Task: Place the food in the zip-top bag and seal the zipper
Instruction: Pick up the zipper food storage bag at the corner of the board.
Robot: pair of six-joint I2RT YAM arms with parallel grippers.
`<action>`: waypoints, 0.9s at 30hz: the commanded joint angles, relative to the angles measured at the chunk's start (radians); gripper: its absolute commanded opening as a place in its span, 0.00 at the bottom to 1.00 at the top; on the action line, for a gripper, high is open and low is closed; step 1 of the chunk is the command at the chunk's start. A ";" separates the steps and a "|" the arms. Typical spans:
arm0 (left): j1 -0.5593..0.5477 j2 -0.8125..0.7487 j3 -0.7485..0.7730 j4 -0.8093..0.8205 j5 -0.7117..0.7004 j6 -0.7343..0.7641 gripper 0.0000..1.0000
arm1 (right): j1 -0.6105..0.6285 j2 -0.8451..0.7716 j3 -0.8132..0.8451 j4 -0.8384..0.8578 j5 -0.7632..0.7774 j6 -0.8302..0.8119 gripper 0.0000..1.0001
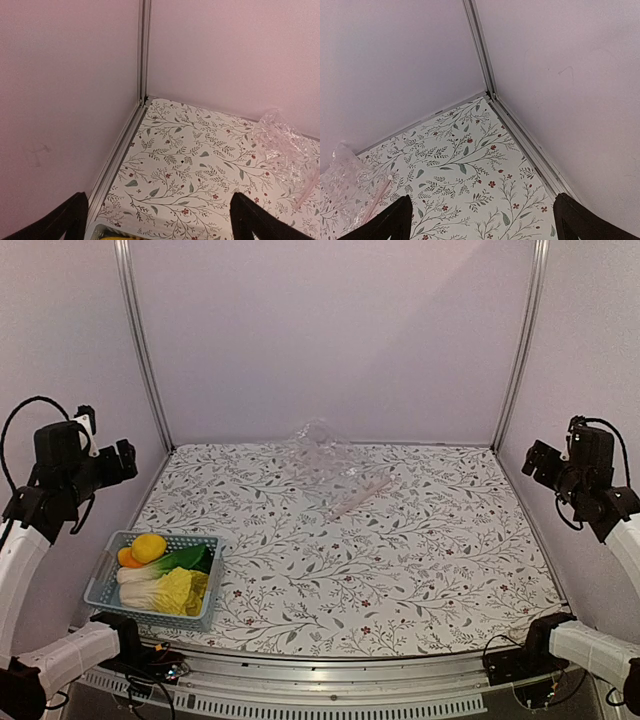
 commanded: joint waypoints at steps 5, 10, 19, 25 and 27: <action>0.002 0.025 0.000 0.030 0.095 0.015 1.00 | -0.004 -0.020 0.006 -0.052 -0.041 -0.015 0.99; -0.005 0.038 0.009 0.033 0.210 0.042 1.00 | -0.005 -0.032 0.006 -0.057 -0.060 -0.020 0.99; -0.250 0.200 0.042 0.049 0.194 -0.028 1.00 | -0.004 -0.006 0.026 -0.116 -0.263 -0.053 0.99; -0.421 0.437 0.125 0.101 0.183 -0.067 0.99 | -0.001 0.051 0.030 -0.123 -0.408 -0.029 0.99; -0.468 0.524 0.163 0.122 0.179 -0.082 1.00 | 0.005 0.065 0.029 -0.127 -0.425 -0.016 0.99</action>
